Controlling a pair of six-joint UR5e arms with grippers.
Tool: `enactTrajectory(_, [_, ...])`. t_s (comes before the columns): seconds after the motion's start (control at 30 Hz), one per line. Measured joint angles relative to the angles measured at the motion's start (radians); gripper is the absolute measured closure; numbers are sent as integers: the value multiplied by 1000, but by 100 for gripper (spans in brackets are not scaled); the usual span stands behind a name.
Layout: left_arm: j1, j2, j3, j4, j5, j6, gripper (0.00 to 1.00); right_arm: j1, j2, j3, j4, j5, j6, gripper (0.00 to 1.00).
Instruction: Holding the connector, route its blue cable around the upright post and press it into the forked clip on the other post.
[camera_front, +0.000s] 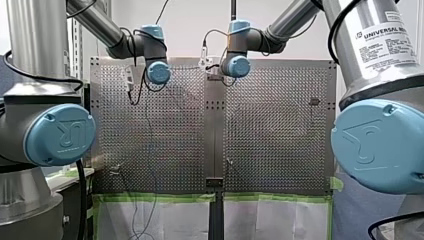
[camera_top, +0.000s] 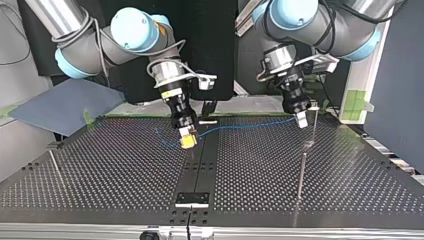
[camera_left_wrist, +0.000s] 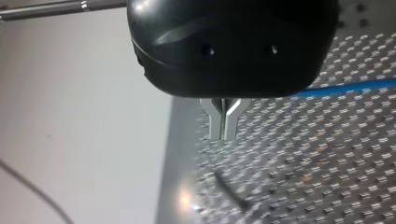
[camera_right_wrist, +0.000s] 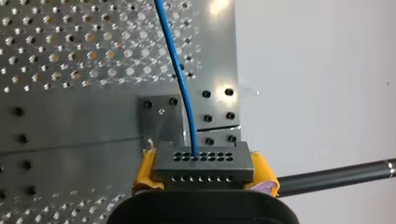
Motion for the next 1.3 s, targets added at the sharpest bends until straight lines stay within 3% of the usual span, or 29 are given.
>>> enactTrajectory(0.23, [31, 60, 60, -60, 5, 0, 94, 0, 2, -45, 59, -29, -1, 100])
enactTrajectory(0.4, [80, 94, 115, -116, 49, -10, 91, 0, 4, -78, 81, -43, 0, 100])
enactTrajectory(0.57, [128, 93, 163, -163, 96, -40, 91, 0, 9, -117, 94, -51, 2, 100])
enactTrajectory(0.9, [225, 23, 247, -216, 193, -114, 91, 11, 90, -215, 140, -60, -2, 100])
enactTrajectory(1.07, [267, -18, 266, -213, 235, -143, 91, 14, 132, -263, 140, -65, 0, 100])
enactTrajectory(1.3, [326, -77, 277, -206, 294, -186, 89, 8, 148, -294, 121, -66, 4, 100])
